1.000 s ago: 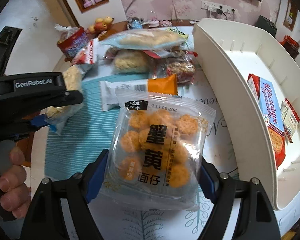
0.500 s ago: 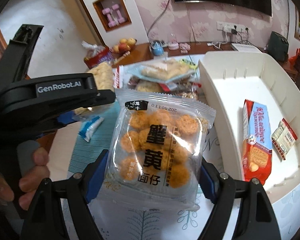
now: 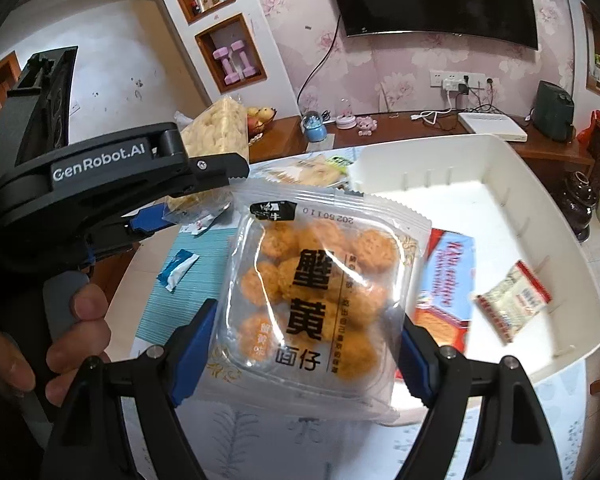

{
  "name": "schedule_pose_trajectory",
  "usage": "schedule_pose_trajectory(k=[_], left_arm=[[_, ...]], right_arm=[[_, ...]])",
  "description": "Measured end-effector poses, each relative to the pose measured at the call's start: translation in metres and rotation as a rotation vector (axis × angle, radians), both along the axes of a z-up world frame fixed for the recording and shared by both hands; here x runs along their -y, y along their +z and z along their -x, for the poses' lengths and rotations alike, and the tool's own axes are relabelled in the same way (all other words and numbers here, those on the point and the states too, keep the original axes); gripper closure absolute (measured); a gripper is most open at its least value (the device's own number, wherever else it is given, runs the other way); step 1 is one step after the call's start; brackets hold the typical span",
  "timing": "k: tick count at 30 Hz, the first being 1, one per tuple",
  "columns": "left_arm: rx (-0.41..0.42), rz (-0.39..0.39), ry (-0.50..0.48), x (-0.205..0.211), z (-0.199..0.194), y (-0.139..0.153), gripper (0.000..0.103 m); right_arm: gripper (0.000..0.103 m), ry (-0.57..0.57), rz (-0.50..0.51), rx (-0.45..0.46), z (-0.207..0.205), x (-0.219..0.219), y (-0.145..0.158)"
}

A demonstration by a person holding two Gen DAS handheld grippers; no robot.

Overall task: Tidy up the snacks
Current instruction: 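Lift both bags and carry them over the white tray, then open both grippers to release the puffed-snack bag and cake pack into the tray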

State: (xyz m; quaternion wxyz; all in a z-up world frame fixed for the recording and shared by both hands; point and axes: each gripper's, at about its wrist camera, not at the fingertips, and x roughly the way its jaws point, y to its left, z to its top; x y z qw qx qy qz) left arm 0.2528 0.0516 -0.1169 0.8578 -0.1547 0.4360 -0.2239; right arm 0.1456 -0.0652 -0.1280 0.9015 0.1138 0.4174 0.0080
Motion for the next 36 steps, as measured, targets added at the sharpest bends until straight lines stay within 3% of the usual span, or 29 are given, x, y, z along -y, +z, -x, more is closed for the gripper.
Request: schedule_pose_trajectory(k=[14, 28, 32, 36], left_arm=[[-0.009, -0.012, -0.071, 0.082, 0.016, -0.007, 0.044], [-0.046, -0.079, -0.091, 0.14, 0.019, -0.021, 0.044], [-0.044, -0.09, -0.077, 0.144, 0.018, -0.022, 0.041], [-0.04, -0.096, -0.058, 0.144, 0.017, -0.021, 0.028]], right_arm=[[0.022, -0.051, 0.016, -0.019, 0.022, 0.071, -0.001], [0.021, -0.132, 0.004, -0.054, 0.023, 0.138, -0.011], [0.019, -0.16, -0.033, -0.077, 0.02, 0.153, -0.017], [0.018, -0.191, -0.015, -0.093, 0.02, 0.161, -0.023]])
